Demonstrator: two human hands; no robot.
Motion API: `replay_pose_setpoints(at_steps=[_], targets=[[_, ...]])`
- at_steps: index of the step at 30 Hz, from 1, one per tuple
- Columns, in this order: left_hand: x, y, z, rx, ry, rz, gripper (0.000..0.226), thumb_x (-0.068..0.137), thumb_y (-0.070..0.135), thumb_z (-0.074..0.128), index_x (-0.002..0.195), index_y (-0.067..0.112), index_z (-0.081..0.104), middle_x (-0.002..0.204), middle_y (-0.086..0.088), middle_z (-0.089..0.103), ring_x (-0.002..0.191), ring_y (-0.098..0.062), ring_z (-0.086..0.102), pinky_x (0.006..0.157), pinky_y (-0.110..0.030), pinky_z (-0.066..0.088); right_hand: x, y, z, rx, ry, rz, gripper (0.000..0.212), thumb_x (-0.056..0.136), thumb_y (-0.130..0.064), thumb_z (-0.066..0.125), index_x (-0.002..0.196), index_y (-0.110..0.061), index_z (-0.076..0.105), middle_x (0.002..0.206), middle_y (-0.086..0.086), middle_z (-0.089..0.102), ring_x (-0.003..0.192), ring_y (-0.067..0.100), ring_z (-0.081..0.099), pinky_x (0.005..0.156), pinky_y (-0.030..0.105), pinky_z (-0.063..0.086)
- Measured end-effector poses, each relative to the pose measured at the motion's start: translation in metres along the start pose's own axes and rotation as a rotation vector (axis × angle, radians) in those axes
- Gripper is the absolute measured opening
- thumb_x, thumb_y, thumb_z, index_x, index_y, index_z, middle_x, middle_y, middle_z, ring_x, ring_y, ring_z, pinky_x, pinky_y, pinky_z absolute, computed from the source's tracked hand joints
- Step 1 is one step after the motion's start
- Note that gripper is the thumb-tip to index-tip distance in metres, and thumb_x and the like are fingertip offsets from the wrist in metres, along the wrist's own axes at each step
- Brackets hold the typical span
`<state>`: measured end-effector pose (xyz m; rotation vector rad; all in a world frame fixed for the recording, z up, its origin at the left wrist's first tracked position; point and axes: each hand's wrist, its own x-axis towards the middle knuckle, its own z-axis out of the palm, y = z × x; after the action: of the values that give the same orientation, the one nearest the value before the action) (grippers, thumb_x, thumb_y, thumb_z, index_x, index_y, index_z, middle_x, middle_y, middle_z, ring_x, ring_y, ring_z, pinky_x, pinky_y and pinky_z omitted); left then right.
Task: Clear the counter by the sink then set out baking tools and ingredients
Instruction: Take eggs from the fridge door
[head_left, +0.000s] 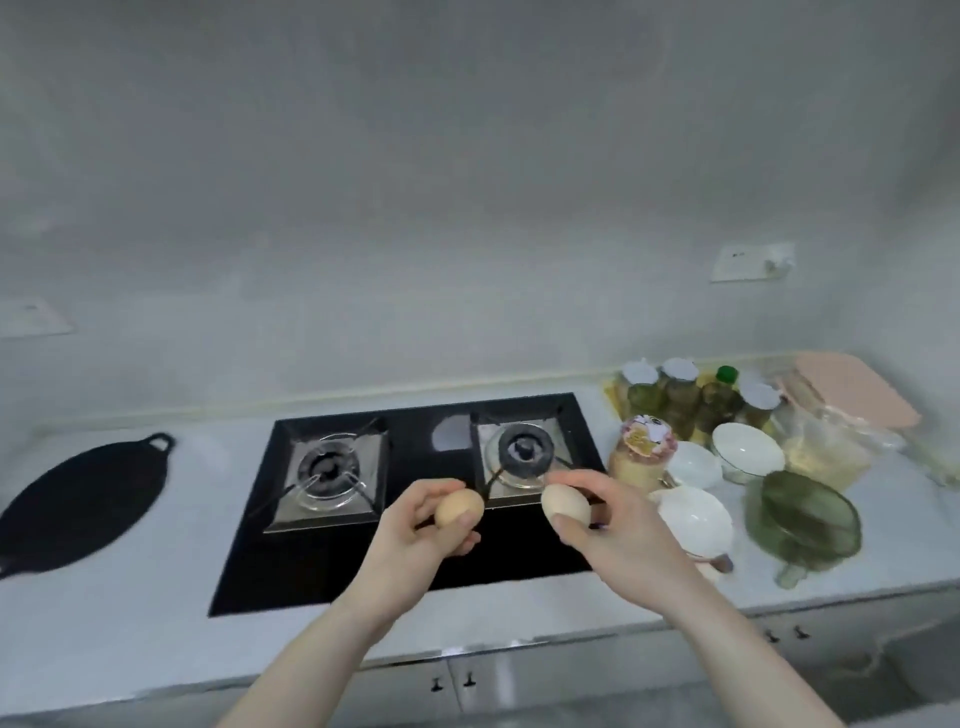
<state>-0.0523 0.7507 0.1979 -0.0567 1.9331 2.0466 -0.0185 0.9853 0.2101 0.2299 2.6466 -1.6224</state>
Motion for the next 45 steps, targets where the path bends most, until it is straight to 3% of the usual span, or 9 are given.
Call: replay_pose_setpoints(at_steps=[4,9,12,17,21,23,29,36,45], targets=[[-0.035,-0.006,-0.085,-0.054,0.205,0.015,0.029,0.090,0.003,0.071,0.117,0.011,0.066,0.113,-0.016,0.071,0.092,-0.034,0.074,0.082,-0.030,0.061,0.011,-0.036,0.075,-0.016,-0.181,-0.092,0.040,0.089,-0.021,0.075,0.115,-0.049,0.066,0.118,-0.017,0.066,0.097,0.005,0.068,0.084,0.024,0.058],[-0.072,-0.014,-0.169,-0.033,0.343,0.031,0.025,0.092,0.004,0.069,0.116,0.013,0.066,0.109,-0.013,0.073,0.090,-0.035,0.075,0.082,-0.030,0.061,0.011,-0.074,0.161,-0.078,-0.300,-0.154,0.039,0.092,-0.026,0.072,0.123,-0.048,0.062,0.120,-0.019,0.061,0.099,0.000,0.065,0.076,0.017,0.053],[-0.095,-0.021,-0.232,-0.008,0.399,0.023,0.023,0.092,0.008,0.071,0.114,0.016,0.067,0.109,-0.009,0.074,0.087,-0.032,0.076,0.090,-0.037,0.058,0.008,-0.100,0.224,-0.078,-0.343,-0.182,0.037,0.092,-0.028,0.072,0.123,-0.046,0.063,0.122,-0.020,0.058,0.102,0.002,0.064,0.080,0.016,0.052],[-0.123,-0.029,-0.328,-0.013,0.492,0.032,0.022,0.093,0.014,0.071,0.114,0.017,0.067,0.109,-0.008,0.074,0.088,-0.032,0.076,0.092,-0.038,0.057,0.007,-0.136,0.320,-0.051,-0.439,-0.214,0.036,0.092,-0.025,0.073,0.123,-0.042,0.065,0.118,-0.022,0.063,0.102,0.000,0.065,0.084,0.015,0.052],[-0.136,-0.032,-0.393,-0.042,0.585,0.035,0.021,0.094,0.015,0.070,0.115,0.014,0.066,0.108,-0.009,0.073,0.091,-0.029,0.076,0.075,-0.023,0.059,0.016,-0.162,0.387,-0.066,-0.509,-0.238,0.036,0.091,-0.026,0.074,0.122,-0.041,0.066,0.119,-0.021,0.065,0.103,0.000,0.065,0.091,0.020,0.055],[-0.133,-0.036,-0.406,-0.021,0.605,0.031,0.021,0.094,0.017,0.070,0.115,0.015,0.067,0.109,-0.011,0.073,0.093,-0.025,0.075,0.075,-0.024,0.059,0.021,-0.166,0.398,-0.075,-0.514,-0.231,0.035,0.089,-0.025,0.074,0.120,-0.041,0.067,0.118,-0.018,0.067,0.100,0.000,0.066,0.091,0.019,0.054],[-0.123,-0.052,-0.463,-0.046,0.714,0.010,0.023,0.091,0.023,0.074,0.113,0.021,0.067,0.108,-0.006,0.074,0.097,-0.022,0.074,0.080,-0.025,0.059,0.061,-0.188,0.459,-0.165,-0.598,-0.258,0.033,0.089,-0.025,0.073,0.117,-0.041,0.068,0.102,-0.017,0.067,0.078,-0.012,0.063,0.065,0.002,0.043],[-0.097,-0.067,-0.508,-0.028,0.812,-0.085,0.032,0.083,0.036,0.081,0.110,0.027,0.067,0.108,0.002,0.074,0.093,-0.020,0.074,0.093,-0.042,0.059,0.115,-0.188,0.523,-0.180,-0.670,-0.206,0.034,0.085,-0.021,0.074,0.116,-0.034,0.070,0.110,-0.010,0.069,0.089,0.005,0.069,0.068,0.008,0.049],[-0.050,-0.078,-0.585,0.011,0.859,-0.185,0.039,0.083,0.036,0.080,0.115,0.027,0.060,0.114,0.007,0.067,0.095,-0.018,0.072,0.090,-0.039,0.059,0.166,-0.190,0.596,-0.221,-0.718,-0.123,0.038,0.086,-0.021,0.073,0.122,-0.033,0.067,0.116,-0.014,0.065,0.095,0.008,0.068,0.073,0.014,0.049]])
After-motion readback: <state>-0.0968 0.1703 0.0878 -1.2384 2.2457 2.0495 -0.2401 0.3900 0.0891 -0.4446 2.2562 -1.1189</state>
